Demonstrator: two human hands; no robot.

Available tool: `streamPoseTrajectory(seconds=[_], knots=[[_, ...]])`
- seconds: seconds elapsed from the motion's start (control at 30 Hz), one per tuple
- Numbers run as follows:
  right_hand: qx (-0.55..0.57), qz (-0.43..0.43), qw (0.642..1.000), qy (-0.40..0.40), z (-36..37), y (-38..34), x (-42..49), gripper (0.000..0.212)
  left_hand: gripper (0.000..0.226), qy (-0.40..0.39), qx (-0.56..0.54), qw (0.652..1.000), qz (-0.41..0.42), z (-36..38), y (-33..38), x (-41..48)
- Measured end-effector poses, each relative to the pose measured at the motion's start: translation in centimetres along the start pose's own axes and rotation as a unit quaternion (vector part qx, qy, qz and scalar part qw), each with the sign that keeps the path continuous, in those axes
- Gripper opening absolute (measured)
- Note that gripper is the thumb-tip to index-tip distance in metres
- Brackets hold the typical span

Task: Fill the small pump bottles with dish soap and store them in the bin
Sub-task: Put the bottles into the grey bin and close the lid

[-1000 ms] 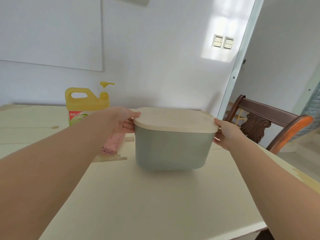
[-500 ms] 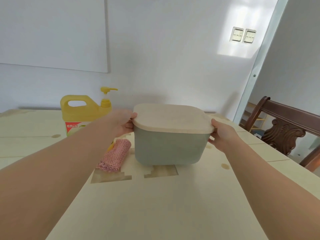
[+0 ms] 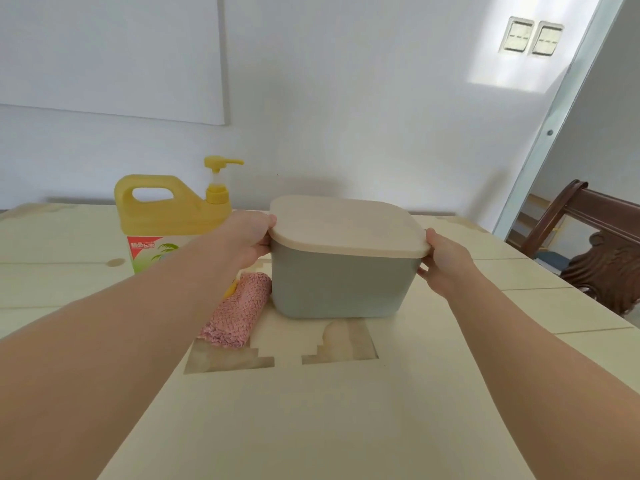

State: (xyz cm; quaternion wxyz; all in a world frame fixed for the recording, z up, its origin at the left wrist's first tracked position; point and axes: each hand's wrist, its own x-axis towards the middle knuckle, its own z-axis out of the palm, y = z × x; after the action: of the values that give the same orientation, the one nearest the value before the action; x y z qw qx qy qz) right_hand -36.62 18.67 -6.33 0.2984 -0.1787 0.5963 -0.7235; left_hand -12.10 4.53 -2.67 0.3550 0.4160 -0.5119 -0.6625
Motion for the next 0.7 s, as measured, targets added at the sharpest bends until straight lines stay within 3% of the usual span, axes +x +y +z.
streamPoseTrajectory(seconds=[0.23,0.33,0.43,0.5,0.57,0.7], knots=[[-0.025,0.002,1.0,-0.004,0.6,0.2,0.8,0.025,0.037,-0.007,0.003,1.0,-0.009,-0.8,-0.5,1.0],[-0.117,-0.012,0.992,0.044,1.5,-0.1,-0.1,0.026,0.038,-0.001,0.06,0.998,-0.012,-1.3,-0.3,0.8],[-0.201,-0.112,0.959,0.167,2.7,0.3,-1.6,0.028,0.036,0.009,0.1,0.995,-0.004,-1.8,-0.2,0.4],[-0.263,-0.215,0.92,0.198,3.7,1.0,-3.5,0.024,0.034,0.016,0.125,0.992,-0.002,-2.5,-0.6,-0.3],[-0.282,-0.277,0.907,0.147,4.9,2.1,-5.7,0.015,0.033,0.032,0.153,0.988,-0.007,-3.4,-1.1,-0.9],[-0.275,-0.334,0.901,0.021,8.8,5.0,-10.9,0.021,0.037,0.007,0.206,0.978,-0.034,-5.4,-2.1,-2.1]])
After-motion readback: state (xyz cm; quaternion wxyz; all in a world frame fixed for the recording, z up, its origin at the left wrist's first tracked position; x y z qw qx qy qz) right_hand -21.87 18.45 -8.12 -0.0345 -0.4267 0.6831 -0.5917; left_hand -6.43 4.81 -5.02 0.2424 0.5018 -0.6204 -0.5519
